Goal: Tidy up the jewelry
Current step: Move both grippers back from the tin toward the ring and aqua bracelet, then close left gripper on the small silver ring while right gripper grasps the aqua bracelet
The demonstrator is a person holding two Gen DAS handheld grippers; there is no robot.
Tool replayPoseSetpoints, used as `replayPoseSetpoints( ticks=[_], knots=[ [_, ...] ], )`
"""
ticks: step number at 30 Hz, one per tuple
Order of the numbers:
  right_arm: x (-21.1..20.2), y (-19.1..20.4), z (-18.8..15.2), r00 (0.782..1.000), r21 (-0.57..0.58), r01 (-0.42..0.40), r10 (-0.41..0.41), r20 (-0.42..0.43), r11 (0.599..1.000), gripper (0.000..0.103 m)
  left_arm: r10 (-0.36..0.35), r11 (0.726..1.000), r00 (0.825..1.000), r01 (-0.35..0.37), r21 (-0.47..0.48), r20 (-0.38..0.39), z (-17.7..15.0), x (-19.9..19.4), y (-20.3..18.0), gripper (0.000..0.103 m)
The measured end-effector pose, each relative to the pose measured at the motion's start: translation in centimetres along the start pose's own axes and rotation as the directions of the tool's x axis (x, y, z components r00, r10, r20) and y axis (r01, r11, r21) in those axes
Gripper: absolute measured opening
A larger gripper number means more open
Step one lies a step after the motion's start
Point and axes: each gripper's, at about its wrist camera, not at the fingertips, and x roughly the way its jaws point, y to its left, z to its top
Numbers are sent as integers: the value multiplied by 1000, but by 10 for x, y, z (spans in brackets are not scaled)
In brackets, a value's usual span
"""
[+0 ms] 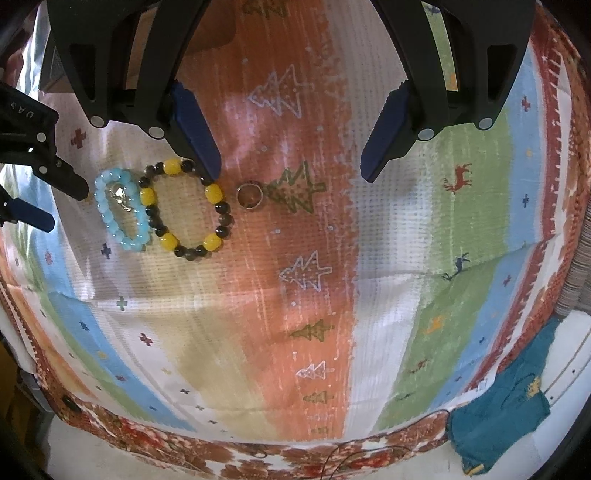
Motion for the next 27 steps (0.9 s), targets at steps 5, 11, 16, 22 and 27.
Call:
replayPoseSetpoints(
  ticks=[5,11,16,22,27],
  knots=[
    [10,-3,3,1000,12,3,-3,-11,1000,69,-16,1000,1000,16,6,-12,4,9,1,76],
    [21,-8,6,1000,27,2,-1,-30,1000,69,-35,999,999,36,33,-31,7,20,-7,70],
    [28,-7,6,999,11,4,-3,-41,1000,69,-35,999,998,36,22,-56,7,31,-6,64],
    [31,-5,11,999,-1,12,-12,-38,1000,69,-26,999,999,28,36,-44,12,37,-9,59],
    [36,-2,12,999,-22,22,-23,-46,1000,69,3,998,999,-1,67,-43,16,44,-14,49]
  ],
)
